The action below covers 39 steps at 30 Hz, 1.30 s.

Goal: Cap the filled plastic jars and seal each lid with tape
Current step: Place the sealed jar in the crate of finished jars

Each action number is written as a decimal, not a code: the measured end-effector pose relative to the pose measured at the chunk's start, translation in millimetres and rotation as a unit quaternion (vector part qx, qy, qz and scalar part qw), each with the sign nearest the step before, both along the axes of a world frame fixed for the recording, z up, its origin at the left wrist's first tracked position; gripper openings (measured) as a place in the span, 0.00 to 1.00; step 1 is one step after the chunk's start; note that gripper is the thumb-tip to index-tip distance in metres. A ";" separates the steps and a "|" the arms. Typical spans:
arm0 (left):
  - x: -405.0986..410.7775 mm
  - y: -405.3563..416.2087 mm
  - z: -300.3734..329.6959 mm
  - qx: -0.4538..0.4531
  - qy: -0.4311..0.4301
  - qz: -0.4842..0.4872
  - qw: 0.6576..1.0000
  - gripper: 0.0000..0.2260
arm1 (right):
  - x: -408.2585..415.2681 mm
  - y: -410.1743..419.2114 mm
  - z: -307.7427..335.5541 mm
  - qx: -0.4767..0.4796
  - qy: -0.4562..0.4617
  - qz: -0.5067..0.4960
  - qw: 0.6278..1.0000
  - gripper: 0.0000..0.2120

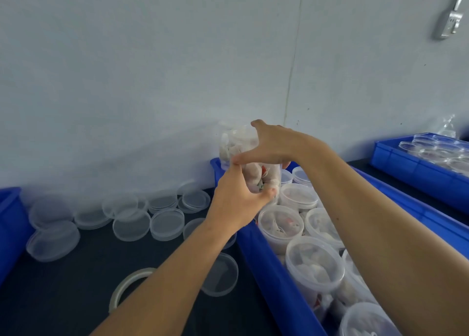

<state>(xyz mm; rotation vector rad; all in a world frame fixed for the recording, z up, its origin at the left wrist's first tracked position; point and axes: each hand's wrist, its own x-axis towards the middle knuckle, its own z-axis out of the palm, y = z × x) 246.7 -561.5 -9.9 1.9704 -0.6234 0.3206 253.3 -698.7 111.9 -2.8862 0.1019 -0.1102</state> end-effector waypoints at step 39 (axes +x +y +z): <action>-61.1 193.6 -59.0 0.032 0.104 0.236 0.966 0.29 | 109.8 -93.1 -102.2 0.077 0.026 -0.145 0.986 0.39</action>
